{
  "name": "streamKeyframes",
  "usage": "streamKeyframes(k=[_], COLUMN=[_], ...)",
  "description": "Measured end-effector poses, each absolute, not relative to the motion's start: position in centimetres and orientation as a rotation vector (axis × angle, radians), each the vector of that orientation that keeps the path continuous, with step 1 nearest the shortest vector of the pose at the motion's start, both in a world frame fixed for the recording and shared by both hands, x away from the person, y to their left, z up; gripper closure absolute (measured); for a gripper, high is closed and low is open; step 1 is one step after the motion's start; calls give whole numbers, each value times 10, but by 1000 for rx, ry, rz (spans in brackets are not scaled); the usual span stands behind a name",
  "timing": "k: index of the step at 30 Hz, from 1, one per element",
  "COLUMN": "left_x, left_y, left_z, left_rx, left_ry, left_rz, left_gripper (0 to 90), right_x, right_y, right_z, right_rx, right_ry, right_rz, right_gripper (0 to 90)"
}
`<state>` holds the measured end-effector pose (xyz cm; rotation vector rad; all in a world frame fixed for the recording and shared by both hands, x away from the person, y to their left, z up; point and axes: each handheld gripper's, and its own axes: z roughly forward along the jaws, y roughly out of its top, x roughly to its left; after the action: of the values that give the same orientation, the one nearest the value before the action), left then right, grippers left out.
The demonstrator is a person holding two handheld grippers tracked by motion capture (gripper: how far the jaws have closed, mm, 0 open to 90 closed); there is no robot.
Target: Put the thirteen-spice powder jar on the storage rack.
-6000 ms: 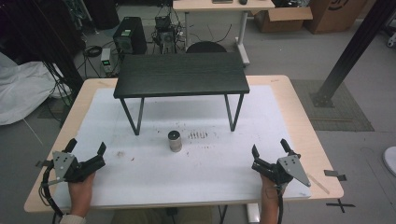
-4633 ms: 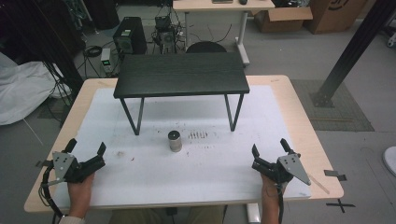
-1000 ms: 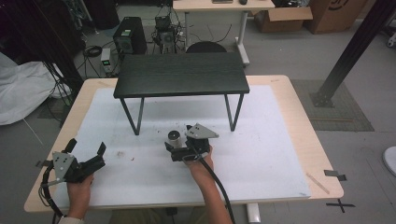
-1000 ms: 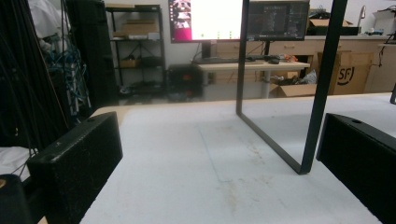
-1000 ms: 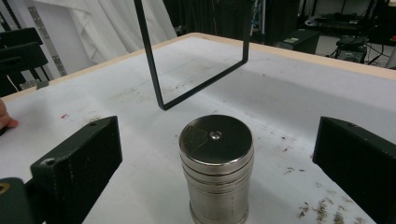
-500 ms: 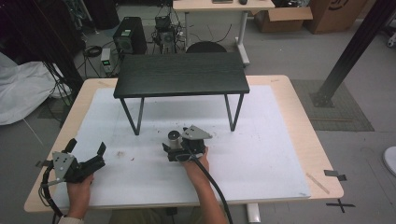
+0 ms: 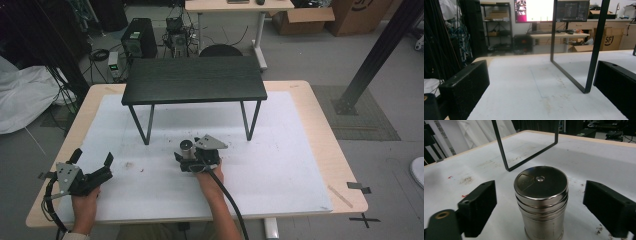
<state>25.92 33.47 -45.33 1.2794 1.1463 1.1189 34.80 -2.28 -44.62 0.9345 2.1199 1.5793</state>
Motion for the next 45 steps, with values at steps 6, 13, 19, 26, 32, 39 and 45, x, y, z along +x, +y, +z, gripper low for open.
streamKeyframes(k=[6,13,19,26,32,39,45], left_x=[259,259,259,259,259,259,259], left_y=[335,335,335,335,335,335,335], left_z=[-453,-453,-453,-453,-453,-453,-453], left_rx=[1279,1278,1279,1277,1277,1277,1278], left_ry=[1146,1146,1144,1145,1145,1144,1143], left_rz=[1119,1119,1120,1119,1118,1119,1119], left_gripper=[9,9,9,9,9,9,9], right_x=[348,347,346,346,346,344,340], right_y=[-22,-23,-23,-24,-25,-24,-24], right_z=[-446,-446,-446,-447,-447,-446,-441], right_rx=[919,917,893,901,917,893,854], right_ry=[2134,2127,2124,2111,2100,2102,2106], right_rz=[1580,1585,1592,1608,1610,1602,1607], right_gripper=[206,285,376,436,471,476,479])
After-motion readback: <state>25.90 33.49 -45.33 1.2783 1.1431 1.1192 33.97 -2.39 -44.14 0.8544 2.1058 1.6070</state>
